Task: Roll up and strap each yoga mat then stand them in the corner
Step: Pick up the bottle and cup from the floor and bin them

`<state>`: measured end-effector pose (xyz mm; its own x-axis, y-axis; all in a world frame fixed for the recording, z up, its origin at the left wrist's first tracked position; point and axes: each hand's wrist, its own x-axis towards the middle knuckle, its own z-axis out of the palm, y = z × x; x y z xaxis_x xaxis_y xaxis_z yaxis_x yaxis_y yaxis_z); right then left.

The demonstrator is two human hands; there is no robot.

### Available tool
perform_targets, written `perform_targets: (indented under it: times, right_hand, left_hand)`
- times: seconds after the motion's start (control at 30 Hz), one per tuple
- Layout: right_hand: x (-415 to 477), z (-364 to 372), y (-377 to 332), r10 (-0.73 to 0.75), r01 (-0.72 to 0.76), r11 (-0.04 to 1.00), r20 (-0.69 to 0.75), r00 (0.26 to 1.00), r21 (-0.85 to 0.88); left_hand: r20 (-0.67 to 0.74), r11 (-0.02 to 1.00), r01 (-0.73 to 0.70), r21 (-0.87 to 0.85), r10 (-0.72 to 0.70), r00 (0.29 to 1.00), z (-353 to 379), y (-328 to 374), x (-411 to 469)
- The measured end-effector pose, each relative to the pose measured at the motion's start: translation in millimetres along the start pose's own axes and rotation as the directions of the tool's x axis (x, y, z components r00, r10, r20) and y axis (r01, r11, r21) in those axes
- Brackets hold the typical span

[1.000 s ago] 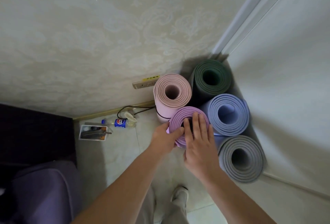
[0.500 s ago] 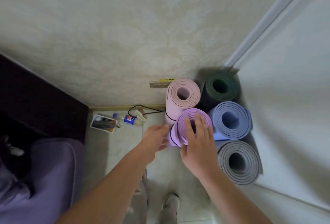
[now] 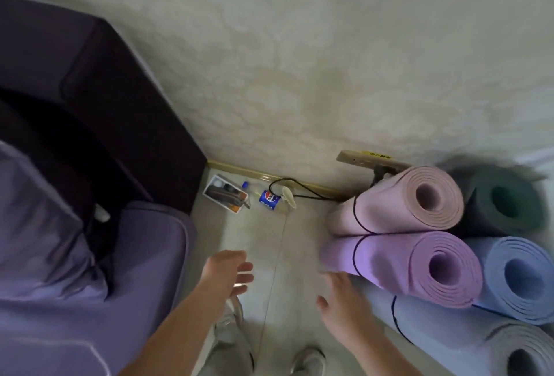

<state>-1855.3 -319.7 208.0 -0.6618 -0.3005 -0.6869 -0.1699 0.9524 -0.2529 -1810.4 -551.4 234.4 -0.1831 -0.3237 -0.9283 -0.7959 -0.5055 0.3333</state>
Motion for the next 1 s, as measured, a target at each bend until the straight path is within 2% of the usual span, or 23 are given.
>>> perform_targets:
  times: [0.17,0.3,0.4,0.53,0.6,0.67,0.77,0.83,0.9,1.0]
  right_hand:
    - [72.9,23.4,-12.6,0.144,-0.139,0.989,0.105,0.984,-0.054]
    - [151.6,56.9,-13.6,0.158,-0.153,0.987,0.178,0.971,-0.042]
    - [235.0,89.1,-8.0,0.210,-0.220,0.972,0.108,0.972,0.084]
    - [358.0,129.6,7.2,0.219,-0.208,0.941,-0.010,0.976,0.268]
    - [407.8,148.0,2.8,0.201,-0.173,0.945,-0.076,0.977,0.277]
    - [448.7,168.9,-8.4,0.180,-0.149,0.967,-0.138,0.974,0.206]
    - [485.1,195.0,-16.0,0.178,-0.152,0.982,-0.277,0.944,0.113]
    - [495.6,201.6,-13.4,0.165,-0.128,0.984,-0.360,0.918,0.125]
    - [499.3,203.7,-5.1,0.141,-0.058,0.972,-0.366,0.920,0.229]
    - [496.1,206.7,10.7,0.082,0.039,0.917,-0.283,0.956,0.396]
  left_hand:
    - [0.030,0.997,0.079,-0.027,-0.078,0.997,-12.8,10.4,49.0]
    - [0.059,0.991,0.126,-0.052,-0.123,0.991,19.4,11.0,108.2]
    - [0.103,0.985,0.156,-0.068,-0.148,0.984,55.3,17.3,171.8]
    - [0.140,0.988,0.125,-0.087,-0.112,0.984,98.3,19.1,277.2]
    - [0.140,0.992,0.093,-0.082,-0.081,0.987,109.7,16.0,321.5]
    - [0.123,0.995,0.063,-0.071,-0.054,0.991,117.5,9.9,361.0]
    - [0.073,0.998,0.053,-0.031,-0.051,0.996,125.0,-3.4,415.5]
    - [0.011,1.000,-0.017,-0.018,0.017,1.000,133.5,-8.1,448.5]
    - [-0.030,0.998,-0.031,-0.055,0.029,0.999,146.7,-5.6,471.5]
    - [-0.057,0.989,-0.009,-0.150,0.001,0.998,166.7,4.2,495.0]
